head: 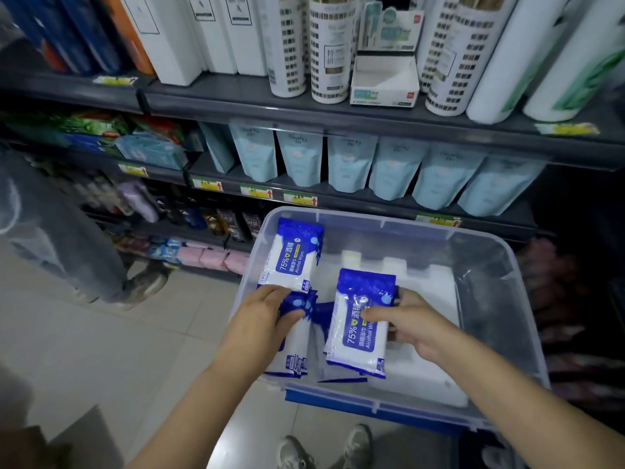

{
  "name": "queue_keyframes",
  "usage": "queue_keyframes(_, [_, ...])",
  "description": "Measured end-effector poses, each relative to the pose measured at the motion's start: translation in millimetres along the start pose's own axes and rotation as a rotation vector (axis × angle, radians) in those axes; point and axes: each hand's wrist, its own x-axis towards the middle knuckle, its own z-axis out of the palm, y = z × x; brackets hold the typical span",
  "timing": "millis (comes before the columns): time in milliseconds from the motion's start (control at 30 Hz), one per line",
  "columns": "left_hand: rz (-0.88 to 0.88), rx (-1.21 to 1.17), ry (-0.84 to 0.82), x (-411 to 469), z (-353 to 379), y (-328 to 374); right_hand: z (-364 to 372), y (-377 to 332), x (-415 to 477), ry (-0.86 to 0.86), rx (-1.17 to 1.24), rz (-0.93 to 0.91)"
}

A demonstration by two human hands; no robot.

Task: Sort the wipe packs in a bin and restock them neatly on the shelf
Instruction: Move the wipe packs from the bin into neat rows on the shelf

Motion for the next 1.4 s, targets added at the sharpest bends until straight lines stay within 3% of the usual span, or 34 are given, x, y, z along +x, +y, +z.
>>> queue_keyframes(133, [-0.192, -0.4, -0.085, 10, -19, 30, -14, -32, -20, 0.0, 0.134, -0.126])
queue_keyframes(267, [-0.197, -0.746, -0.278, 20, -33, 56, 5, -56, -33, -0.088, 0.213, -0.234])
queue_keyframes(433, [-0.266, -0.945, -0.227, 21, -48, 51, 34, -65, -35, -0.149, 0.199, -0.282])
queue_keyframes(533, [-0.321, -0.959, -0.102, 20, -55, 35, 37, -61, -24, -0.213, 0.269, -0.213])
queue_keyframes(700, [-0.373, -0.975, 0.154, 15, -72, 7, 25, -22, 15, -0.066, -0.119, 0.035])
queue_keyframes(833, [-0.385, -0.919, 0.235, 7, -80, -8, 28, 10, 41, -0.037, -0.191, 0.226])
queue_keyframes(1033, [-0.433, -0.911, 0.306, -2, -76, -20, 46, 33, 63, -0.077, -0.408, 0.212])
queue_keyframes(1233, [-0.46, -0.881, 0.33, -3, -78, -24, 41, 24, 57, -0.116, -0.285, 0.212])
queue_keyframes(1400, [-0.493, -0.895, 0.35, 0, -80, -26, 14, -21, 55, 0.055, -0.191, 0.021])
